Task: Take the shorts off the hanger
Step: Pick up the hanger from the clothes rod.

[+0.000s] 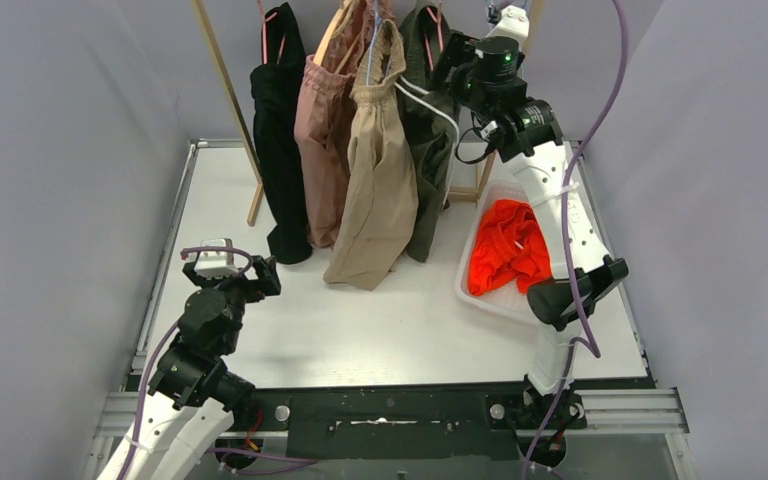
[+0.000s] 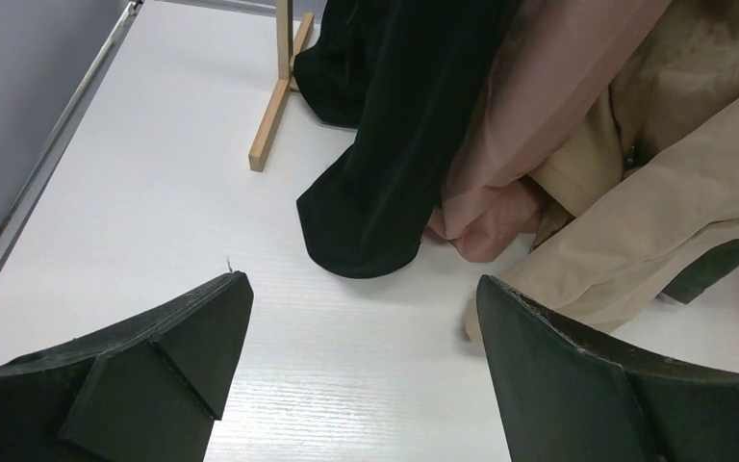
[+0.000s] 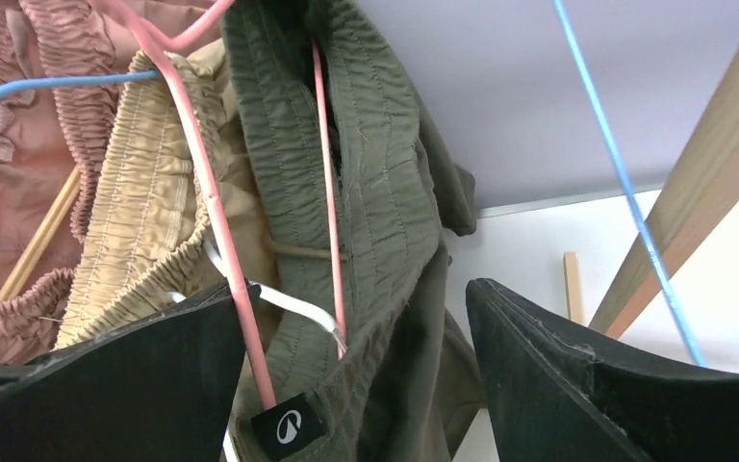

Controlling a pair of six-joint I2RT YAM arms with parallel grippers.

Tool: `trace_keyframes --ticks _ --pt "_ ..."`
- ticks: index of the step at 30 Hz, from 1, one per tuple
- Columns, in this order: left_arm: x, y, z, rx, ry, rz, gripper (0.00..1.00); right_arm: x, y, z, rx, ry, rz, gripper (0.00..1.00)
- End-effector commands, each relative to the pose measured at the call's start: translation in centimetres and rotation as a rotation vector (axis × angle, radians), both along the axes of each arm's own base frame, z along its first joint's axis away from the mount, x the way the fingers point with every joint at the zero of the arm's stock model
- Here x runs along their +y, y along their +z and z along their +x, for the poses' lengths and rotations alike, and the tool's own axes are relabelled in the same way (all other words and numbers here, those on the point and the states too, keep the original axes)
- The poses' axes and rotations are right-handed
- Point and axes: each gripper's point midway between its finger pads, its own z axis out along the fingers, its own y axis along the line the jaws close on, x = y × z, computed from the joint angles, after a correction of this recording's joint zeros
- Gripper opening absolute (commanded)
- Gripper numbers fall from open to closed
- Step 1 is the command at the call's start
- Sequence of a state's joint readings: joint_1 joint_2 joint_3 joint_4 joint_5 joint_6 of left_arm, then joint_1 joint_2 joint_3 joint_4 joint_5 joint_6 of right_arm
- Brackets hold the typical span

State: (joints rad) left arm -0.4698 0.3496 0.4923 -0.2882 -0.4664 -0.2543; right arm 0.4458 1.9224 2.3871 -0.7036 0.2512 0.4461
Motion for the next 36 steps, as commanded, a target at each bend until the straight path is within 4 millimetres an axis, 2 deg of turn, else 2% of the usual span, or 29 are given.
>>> trace_keyframes --ticks 1,6,8,10,12,16,20,22,24,26,29,33,36 --pt "-0.4 1.3 0.2 -0.049 -0.016 -0.018 0.88 0.8 2.1 -0.8 -0.049 0.081 0.029 0.82" --pt "-0.4 1.3 0.2 -0.048 -0.019 -0.017 0.88 1.2 -2.1 0.2 0.053 0.048 -0.027 0.72" --pt "-0.4 1.3 0.2 -0.049 -0.017 -0.018 0.88 1.2 -3.1 0.0 0.071 0.021 -0.058 0.59" --pt "-0.4 1.3 0.2 -0.050 -0.016 -0.018 0.88 1.3 -3.3 -0.2 0.071 -0.008 -0.087 0.49" --pt "-0.4 1.3 0.2 -0.048 -0.017 -0.018 0.88 1.3 -3.3 -0.6 0.064 -0.040 -0.126 0.32" --pt "-0.4 1.3 0.2 -0.050 -0.018 -0.018 0.88 1.5 -2.9 -1.1 0.038 -0.086 -0.203 0.17" --pt "-0.4 1.3 0.2 -0.049 -0.020 -0.019 0.88 1.1 -0.4 -1.0 -0.051 -0.154 -0.229 0.10" --pt "-0.4 1.3 0.2 -0.049 -0.018 -0.018 0.88 0.4 1.8 -1.0 -0.126 -0.208 -0.243 0.00" --pt "-0.4 1.3 0.2 -0.049 -0.019 -0.018 0.88 0.0 4.2 -1.3 -0.235 -0.263 -0.288 0.00" --pt "-0.4 1.4 0.2 -0.050 -0.016 -0.018 0.88 1.0 6.8 -1.2 -0.353 -0.196 -0.259 0.00" --pt "-0.2 1.4 0.2 -0.052 -0.009 -0.017 0.88 1.1 9.6 -0.8 -0.406 -0.192 -0.274 0.00" --pt "-0.1 1.5 0.1 -0.057 -0.005 -0.020 0.88 1.6 11.1 -0.8 -0.456 -0.169 -0.285 0.00" --pt "-0.2 1.4 0.1 -0.055 -0.006 -0.020 0.88 1.3 11.1 -1.2 -0.468 -0.170 -0.238 0.00"
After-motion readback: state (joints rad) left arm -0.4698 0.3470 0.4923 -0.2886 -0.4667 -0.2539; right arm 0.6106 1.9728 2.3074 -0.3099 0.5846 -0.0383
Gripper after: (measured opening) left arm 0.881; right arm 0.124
